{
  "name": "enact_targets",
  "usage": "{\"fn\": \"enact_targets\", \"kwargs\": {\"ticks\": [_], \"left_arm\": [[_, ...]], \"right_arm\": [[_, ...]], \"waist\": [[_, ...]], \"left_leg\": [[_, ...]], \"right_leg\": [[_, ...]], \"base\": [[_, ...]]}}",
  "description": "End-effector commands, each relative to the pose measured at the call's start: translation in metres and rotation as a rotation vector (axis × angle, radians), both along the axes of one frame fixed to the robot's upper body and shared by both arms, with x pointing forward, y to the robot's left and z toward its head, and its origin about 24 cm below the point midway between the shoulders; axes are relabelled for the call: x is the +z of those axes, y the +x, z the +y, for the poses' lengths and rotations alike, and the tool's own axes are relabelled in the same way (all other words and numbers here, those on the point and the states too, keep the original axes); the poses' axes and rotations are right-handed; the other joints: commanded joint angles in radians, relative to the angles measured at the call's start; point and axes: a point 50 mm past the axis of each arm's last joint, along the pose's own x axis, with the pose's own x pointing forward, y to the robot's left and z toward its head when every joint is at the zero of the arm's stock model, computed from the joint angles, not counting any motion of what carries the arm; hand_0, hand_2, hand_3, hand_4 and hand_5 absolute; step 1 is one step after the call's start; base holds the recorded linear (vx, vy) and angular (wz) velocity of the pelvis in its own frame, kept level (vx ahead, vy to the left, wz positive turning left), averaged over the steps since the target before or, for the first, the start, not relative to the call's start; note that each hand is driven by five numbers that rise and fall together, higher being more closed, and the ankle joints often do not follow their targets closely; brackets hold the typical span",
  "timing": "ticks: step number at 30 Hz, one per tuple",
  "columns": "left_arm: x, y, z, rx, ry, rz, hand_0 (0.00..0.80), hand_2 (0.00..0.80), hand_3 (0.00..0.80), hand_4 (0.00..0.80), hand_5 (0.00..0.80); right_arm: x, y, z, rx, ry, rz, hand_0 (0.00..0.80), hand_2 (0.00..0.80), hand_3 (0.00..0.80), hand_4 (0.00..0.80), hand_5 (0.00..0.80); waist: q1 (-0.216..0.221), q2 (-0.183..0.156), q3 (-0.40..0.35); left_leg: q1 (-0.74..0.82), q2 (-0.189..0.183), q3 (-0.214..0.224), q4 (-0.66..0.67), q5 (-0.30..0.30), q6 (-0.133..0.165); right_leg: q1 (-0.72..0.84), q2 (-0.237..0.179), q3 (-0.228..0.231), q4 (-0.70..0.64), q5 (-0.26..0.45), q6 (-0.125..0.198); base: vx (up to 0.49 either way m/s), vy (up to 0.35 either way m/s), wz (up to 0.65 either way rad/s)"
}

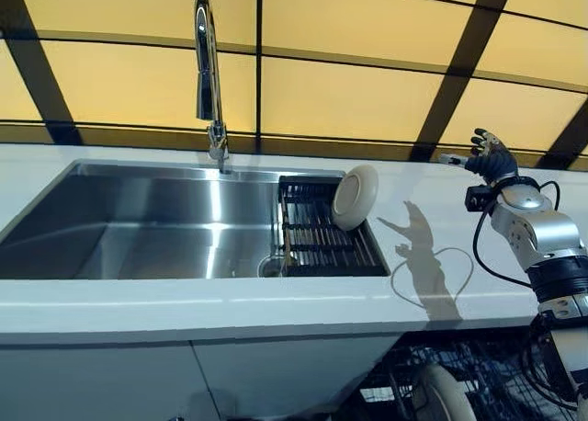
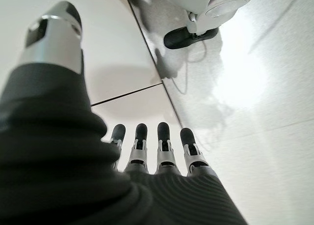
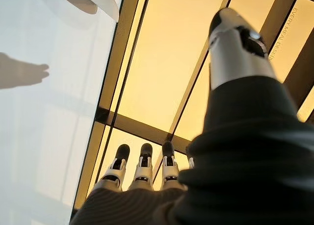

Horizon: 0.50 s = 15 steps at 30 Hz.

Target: Take plates into dishwasher

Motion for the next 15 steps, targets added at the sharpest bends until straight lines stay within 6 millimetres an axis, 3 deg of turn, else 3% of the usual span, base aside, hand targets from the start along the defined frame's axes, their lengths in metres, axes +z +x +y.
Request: {"fn": "enact_targets", "kwargs": {"ticks": [1, 9, 15], "left_arm": [[0.007, 0.003, 0.015, 0.009, 0.011, -0.022, 0.0, 0.0, 0.0, 0.0, 0.0], [0.006, 0.008, 0.002, -0.044, -0.024, -0.056, 0.0, 0.0, 0.0, 0.0, 0.0], [0.011, 0.019, 0.001, -0.06, -0.02, -0.094, 0.0, 0.0, 0.0, 0.0, 0.0]], "right_arm": [[0.056, -0.008, -0.005, -0.008, -0.07, -0.164, 0.0, 0.0, 0.0, 0.0, 0.0], [0.04, -0.005, -0.002, 0.033, -0.006, -0.104, 0.0, 0.0, 0.0, 0.0, 0.0], [0.012, 0.005, 0.027, 0.145, 0.187, -0.062, 0.0, 0.0, 0.0, 0.0, 0.0]], "waist": [[0.035, -0.014, -0.055], [0.053, -0.017, -0.073], [0.055, -0.014, -0.052]], "left_leg": [[0.13, 0.002, -0.013, -0.11, -0.061, -0.011], [0.132, 0.022, 0.006, -0.109, -0.072, -0.032], [0.134, 0.029, 0.014, -0.101, -0.071, -0.033]], "right_leg": [[-0.087, -0.01, 0.05, 0.02, 0.205, -0.036], [-0.01, -0.007, 0.029, -0.036, 0.162, -0.052], [-0.036, -0.01, 0.012, -0.01, 0.173, -0.044]], "base": [[0.041, -0.145, 0.25], [0.061, -0.087, 0.06], [0.06, -0.052, 0.04]]}}
